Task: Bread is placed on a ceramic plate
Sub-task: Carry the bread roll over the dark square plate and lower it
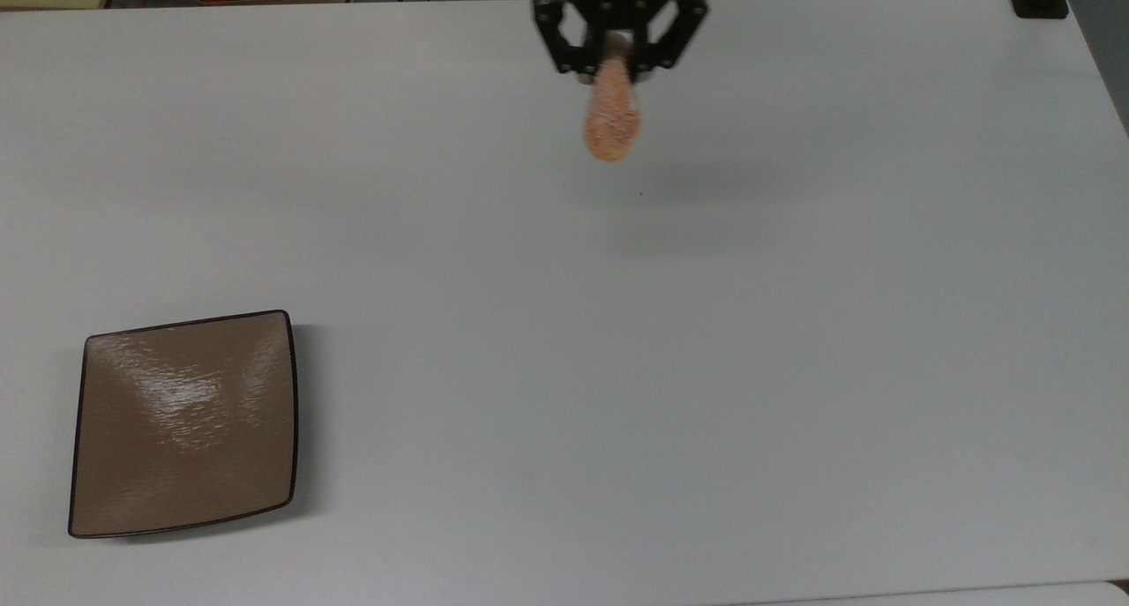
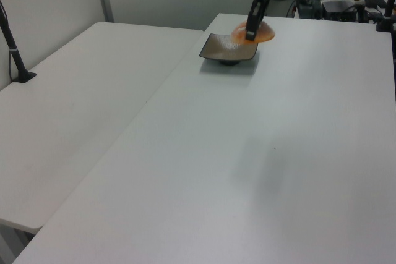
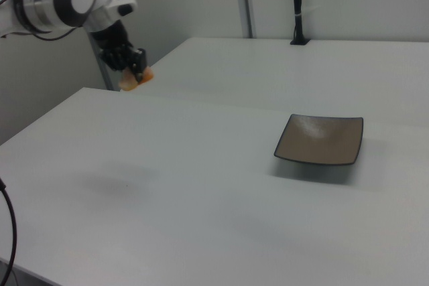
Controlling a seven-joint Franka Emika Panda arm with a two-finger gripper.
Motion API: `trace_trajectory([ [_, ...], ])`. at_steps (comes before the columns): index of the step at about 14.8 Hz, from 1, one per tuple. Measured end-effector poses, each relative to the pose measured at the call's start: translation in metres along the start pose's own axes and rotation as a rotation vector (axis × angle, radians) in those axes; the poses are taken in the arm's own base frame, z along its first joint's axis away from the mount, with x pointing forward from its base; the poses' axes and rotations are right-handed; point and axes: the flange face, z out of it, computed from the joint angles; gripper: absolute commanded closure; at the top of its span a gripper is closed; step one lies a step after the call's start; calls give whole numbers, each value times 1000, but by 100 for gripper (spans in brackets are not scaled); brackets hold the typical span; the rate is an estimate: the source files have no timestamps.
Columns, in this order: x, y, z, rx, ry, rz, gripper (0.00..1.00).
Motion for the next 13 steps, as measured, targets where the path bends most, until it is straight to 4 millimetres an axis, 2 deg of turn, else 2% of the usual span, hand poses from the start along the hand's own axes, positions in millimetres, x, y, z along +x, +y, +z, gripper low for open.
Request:
trace_trajectory([
  [2, 0, 41, 1, 2, -14, -26, 81],
  [5, -1, 114, 8, 14, -27, -73, 81],
  [11, -20, 249, 24, 43, -26, -163, 80],
  [13, -18, 277, 31, 15, 24, -149, 80],
])
